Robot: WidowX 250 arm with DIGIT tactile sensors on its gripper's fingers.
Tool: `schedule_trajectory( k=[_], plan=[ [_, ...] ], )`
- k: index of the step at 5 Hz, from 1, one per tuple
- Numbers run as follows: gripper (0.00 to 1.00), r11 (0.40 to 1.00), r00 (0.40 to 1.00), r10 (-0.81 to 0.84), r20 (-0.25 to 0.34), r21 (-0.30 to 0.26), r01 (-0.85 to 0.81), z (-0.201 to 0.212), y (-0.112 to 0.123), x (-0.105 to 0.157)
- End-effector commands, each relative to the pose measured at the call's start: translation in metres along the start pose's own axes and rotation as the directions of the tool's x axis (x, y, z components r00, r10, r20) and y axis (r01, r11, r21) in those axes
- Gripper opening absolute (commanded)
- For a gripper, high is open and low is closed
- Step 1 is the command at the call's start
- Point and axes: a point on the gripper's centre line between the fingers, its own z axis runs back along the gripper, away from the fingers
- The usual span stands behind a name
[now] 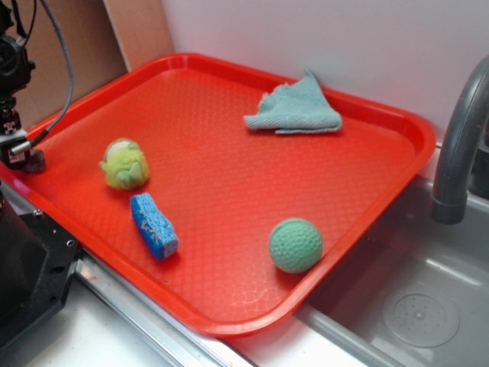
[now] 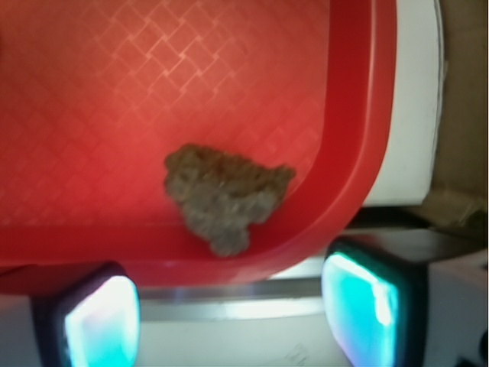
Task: Grab the rock.
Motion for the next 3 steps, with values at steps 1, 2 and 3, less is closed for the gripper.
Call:
schedule_trajectory(
  k=[1,2,3],
  plan=[
    [1.00,0.994,0.994,-0.110,-0.022,-0.018,0.109,-0.015,0.000,0.026],
    [0.00,0.998,0.994,-0.048,-0.096,-0.039,0.045,-0.030,-0.009,0.033],
    [0.00,0.998,0.995,-0.059,-0.082,-0.014,0.058,-0.023,-0.012,0.034]
  ],
)
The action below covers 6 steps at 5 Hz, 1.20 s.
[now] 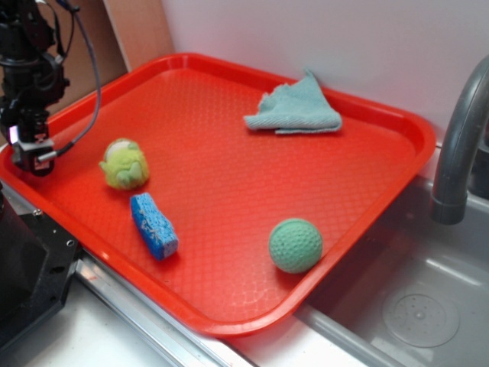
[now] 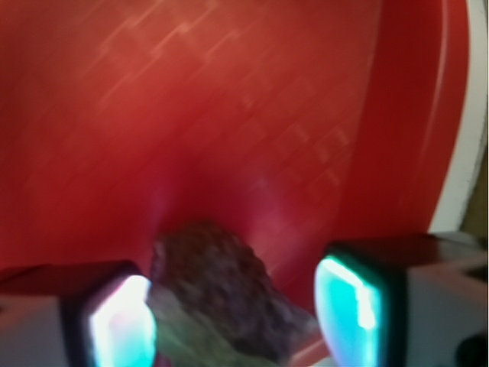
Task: Grab the rock.
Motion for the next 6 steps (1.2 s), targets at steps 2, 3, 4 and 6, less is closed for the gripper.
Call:
schedule_trajectory(
  k=[2,3,4,6],
  plan=[
    [0.00,0.990,0.996,-0.090,-0.013,0.111,0.091,0.031,-0.013,0.002],
    [0.00,0.966,0.981,-0.183,0.067,0.200,0.167,0.087,-0.021,0.010],
    [0.00,0.966,0.967,-0.186,0.175,0.213,0.147,0.140,-0.022,0.001],
    [0.00,0.965,0.955,-0.204,0.217,0.206,0.160,0.236,-0.039,-0.032]
  ],
)
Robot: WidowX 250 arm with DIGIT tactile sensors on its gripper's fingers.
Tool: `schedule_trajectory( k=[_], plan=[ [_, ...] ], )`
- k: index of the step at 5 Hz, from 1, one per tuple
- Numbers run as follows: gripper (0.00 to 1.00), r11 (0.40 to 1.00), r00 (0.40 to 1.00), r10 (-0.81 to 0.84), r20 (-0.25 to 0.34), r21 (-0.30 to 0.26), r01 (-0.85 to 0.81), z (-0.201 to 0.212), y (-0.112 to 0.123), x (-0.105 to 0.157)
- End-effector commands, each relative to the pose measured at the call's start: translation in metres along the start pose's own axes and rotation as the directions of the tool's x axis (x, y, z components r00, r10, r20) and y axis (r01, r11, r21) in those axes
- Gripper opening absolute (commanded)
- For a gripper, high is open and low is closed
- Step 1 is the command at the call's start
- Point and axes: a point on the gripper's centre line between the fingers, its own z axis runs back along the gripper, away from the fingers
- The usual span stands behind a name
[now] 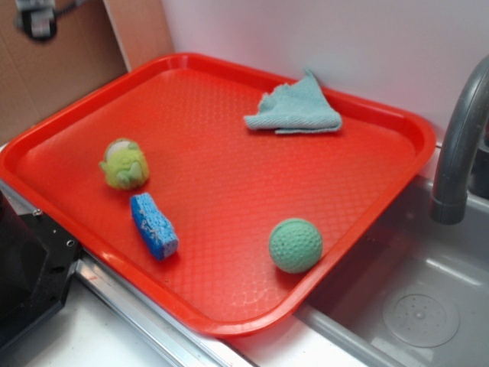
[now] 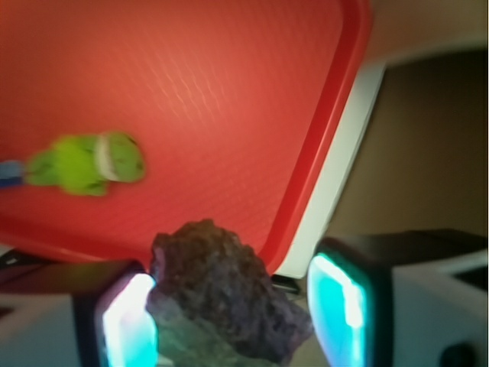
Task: Grab the rock.
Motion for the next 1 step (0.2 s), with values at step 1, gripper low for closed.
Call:
schedule_trajectory(
  k=[1],
  plan=[
    [0.00,0.941,0.934,0.339,0.111,-0.020,-0.339,0.0799,0.0036,-0.0376]
  ],
)
